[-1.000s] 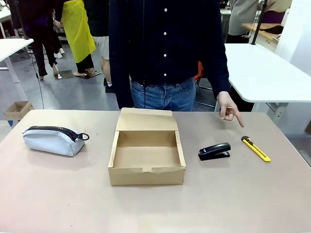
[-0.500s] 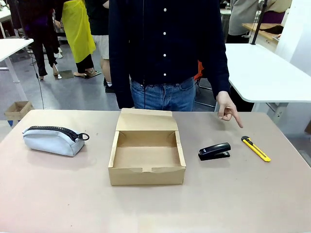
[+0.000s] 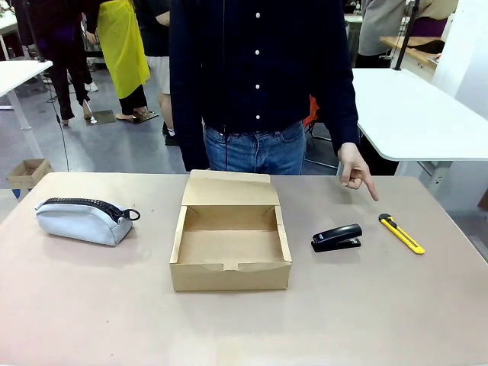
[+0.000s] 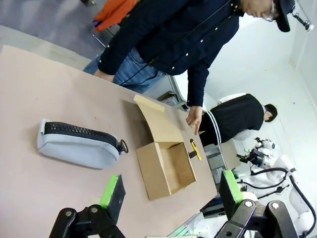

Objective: Pack the items into the box.
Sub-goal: Pick up the item specified by the human and place it in the Mailer Box.

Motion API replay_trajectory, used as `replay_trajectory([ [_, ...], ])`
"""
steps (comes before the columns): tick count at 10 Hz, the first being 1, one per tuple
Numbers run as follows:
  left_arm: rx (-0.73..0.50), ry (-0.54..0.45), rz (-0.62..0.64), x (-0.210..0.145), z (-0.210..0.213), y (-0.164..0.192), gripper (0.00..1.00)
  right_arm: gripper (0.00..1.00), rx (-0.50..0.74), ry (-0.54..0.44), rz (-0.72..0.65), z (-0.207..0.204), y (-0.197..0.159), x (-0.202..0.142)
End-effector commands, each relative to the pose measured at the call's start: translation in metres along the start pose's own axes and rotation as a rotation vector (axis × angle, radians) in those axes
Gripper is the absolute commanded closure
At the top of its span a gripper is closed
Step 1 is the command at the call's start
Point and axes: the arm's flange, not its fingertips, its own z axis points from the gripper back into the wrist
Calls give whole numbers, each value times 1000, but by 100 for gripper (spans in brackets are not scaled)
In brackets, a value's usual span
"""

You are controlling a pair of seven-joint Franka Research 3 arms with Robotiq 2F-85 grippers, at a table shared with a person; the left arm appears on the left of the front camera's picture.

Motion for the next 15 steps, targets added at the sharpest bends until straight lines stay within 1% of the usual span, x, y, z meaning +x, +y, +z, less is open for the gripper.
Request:
replay_trajectory([
  [1,-23,-19,-24,2,0,0,0,0,-310,178,371,-65,42,4],
  [2,-23,-19,-24,2,0,0,0,0,-450,315,543,-103,58,-12],
  [3,-23,-19,-24,2,0,0,0,0,-491,429,661,-133,72,-28],
  [4,-23,-19,-24,2,0,0,0,0,-529,495,735,-147,82,-40],
  [5,-23,-19,-24,2,0,0,0,0,-509,392,720,-141,89,-38],
  [6,-23,-19,-24,2,0,0,0,0,-374,365,468,-150,84,-42],
  [7,-23,-19,-24,2,0,0,0,0,-374,365,468,-150,84,-42],
  [8,-23,-19,-24,2,0,0,0,0,-462,433,589,-163,90,-52],
  [9,-23,-19,-24,2,0,0,0,0,-489,476,649,-168,96,-55],
  [10,-23,-19,-24,2,0,0,0,0,-531,484,672,-178,99,-56],
  [11,-23,-19,-24,2,0,0,0,0,-536,486,673,-183,99,-52],
  [13,-23,-19,-24,2,0,0,0,0,-568,501,684,-200,88,-46],
  [15,-23,-19,-24,2,0,0,0,0,-579,533,716,-230,63,-37],
])
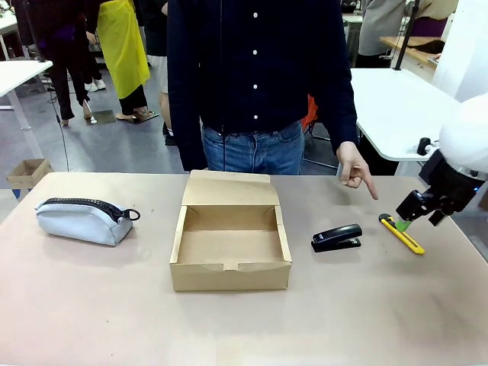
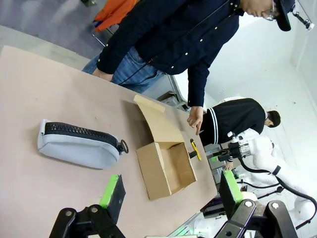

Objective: Pack the items into the box.
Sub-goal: Pick up the item specified by the human and place it in the Mailer Box.

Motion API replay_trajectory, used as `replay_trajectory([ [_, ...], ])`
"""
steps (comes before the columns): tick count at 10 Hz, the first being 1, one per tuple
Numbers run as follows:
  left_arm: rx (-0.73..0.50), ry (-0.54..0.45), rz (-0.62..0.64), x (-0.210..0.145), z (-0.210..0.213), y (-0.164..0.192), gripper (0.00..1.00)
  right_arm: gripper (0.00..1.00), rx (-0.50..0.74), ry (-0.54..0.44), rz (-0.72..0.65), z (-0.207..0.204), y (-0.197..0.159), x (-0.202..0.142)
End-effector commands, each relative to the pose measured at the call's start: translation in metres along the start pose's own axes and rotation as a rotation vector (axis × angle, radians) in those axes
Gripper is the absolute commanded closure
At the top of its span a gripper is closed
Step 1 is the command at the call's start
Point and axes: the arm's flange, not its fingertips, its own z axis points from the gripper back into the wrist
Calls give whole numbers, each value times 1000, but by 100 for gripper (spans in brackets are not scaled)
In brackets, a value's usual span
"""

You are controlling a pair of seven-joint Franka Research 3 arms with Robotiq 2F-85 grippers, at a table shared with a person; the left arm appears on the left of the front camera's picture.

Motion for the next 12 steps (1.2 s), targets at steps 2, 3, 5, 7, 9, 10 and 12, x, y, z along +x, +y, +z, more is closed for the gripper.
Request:
replay_trajectory([
  [2,-24,-19,-22,2,-1,0,0,0,-15,57,-6,-38,-25,26],
  [3,-24,-19,-22,2,-1,0,0,0,-42,81,-7,-52,-29,34],
  [5,-24,-19,-22,2,-1,0,0,0,-30,115,3,-78,-35,42],
  [7,-24,-19,-22,2,-1,0,0,0,-28,123,8,-94,-40,44],
  [9,-24,-19,-22,2,-1,0,0,0,-57,80,27,-93,-41,46],
  [10,-24,-19,-22,2,-1,0,0,0,-62,71,34,-93,-40,47],
  [12,-24,-19,-22,2,-1,0,0,0,-94,37,34,-92,-38,49],
])
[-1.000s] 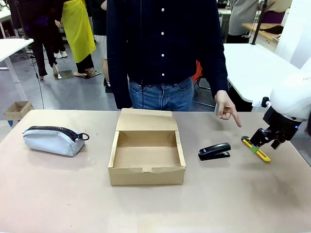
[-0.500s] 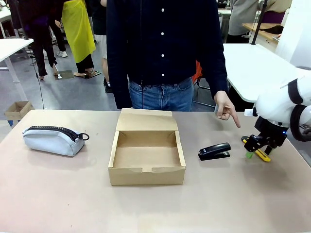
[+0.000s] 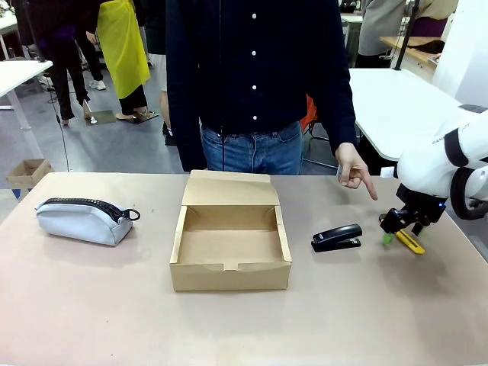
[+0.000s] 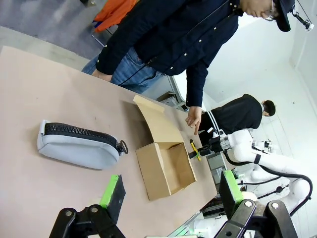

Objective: Pack the items into the box.
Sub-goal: Pick up the item specified by the human and place it in the Mailer Box.

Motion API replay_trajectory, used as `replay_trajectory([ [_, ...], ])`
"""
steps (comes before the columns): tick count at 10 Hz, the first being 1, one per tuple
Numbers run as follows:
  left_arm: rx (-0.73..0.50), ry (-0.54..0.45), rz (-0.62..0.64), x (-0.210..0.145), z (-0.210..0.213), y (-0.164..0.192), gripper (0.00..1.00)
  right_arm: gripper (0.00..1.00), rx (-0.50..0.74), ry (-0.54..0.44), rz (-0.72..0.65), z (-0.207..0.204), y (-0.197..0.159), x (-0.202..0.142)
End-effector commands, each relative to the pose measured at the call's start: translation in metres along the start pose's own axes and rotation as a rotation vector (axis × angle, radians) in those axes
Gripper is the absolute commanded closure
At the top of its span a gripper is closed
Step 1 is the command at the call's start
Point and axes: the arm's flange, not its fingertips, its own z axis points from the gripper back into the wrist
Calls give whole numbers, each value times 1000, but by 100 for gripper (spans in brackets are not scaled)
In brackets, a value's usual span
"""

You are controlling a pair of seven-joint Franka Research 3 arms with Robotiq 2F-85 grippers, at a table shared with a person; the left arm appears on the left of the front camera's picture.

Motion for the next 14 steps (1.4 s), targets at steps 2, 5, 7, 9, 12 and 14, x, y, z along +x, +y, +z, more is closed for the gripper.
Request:
replay_trajectory([
  [2,-20,-17,-22,1,0,-1,0,0,-51,-27,0,-2,0,-1],
  [5,-20,-17,-22,1,0,-1,0,60,-73,7,6,-1,5,2],
  [7,-20,-17,-22,1,0,-1,0,100,-85,14,6,0,5,2],
  [9,-20,-17,-22,1,0,-1,0,100,-91,23,3,0,5,1],
  [12,-20,-17,-22,1,0,-1,0,100,-85,13,-6,-1,4,1],
  [14,-20,-17,-22,1,0,-1,0,100,-65,14,-11,0,1,0],
])
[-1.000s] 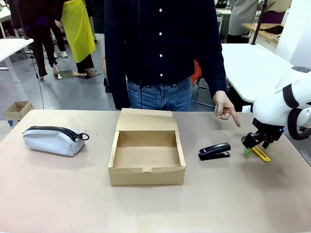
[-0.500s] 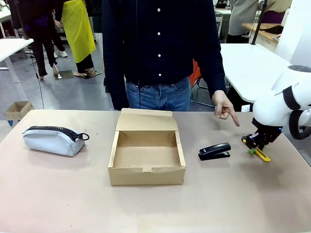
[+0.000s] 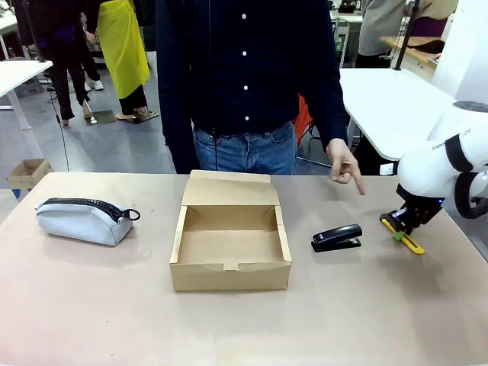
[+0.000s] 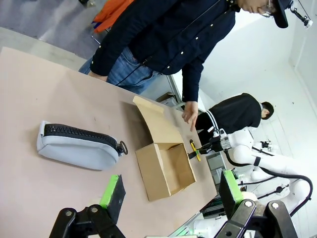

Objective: Pack the items into the box.
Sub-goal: Pick up the item specified by the human and place it in the Mailer Box.

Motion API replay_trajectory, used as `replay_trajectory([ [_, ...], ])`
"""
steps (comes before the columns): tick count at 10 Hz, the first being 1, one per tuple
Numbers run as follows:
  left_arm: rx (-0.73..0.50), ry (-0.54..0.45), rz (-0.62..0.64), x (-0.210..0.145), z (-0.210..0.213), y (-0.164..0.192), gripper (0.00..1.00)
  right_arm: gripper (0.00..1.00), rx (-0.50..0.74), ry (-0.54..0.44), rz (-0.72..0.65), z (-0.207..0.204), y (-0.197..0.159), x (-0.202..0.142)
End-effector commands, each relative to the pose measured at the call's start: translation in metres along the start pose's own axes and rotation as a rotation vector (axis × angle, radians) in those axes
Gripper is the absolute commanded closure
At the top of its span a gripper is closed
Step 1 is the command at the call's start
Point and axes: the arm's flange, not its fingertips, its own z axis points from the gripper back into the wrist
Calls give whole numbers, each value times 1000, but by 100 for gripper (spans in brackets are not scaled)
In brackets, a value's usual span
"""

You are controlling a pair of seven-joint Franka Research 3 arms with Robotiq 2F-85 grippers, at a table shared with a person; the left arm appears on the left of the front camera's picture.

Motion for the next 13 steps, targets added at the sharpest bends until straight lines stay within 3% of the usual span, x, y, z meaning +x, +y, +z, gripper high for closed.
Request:
replay_trajectory([
  [1,-18,-14,-19,1,0,-1,0,100,-2,31,-36,-6,-1,-4],
  [3,-18,-14,-19,1,0,-1,0,100,43,-8,-71,27,4,-16],
  [5,-18,-14,-19,1,0,-1,0,100,179,-54,-126,103,28,-56],
  [6,-18,-14,-19,1,0,-1,0,100,219,-18,-179,125,40,-75],
  [9,-18,-14,-19,1,0,-1,0,100,208,-49,-427,123,53,-96],
  [10,-18,-14,-19,1,0,-1,0,100,231,-6,-221,135,47,-91],
  [12,-18,-14,-19,1,0,-1,0,100,231,-6,-221,135,47,-91],
  [13,-18,-14,-19,1,0,-1,0,73,229,-10,-286,140,49,-95],
])
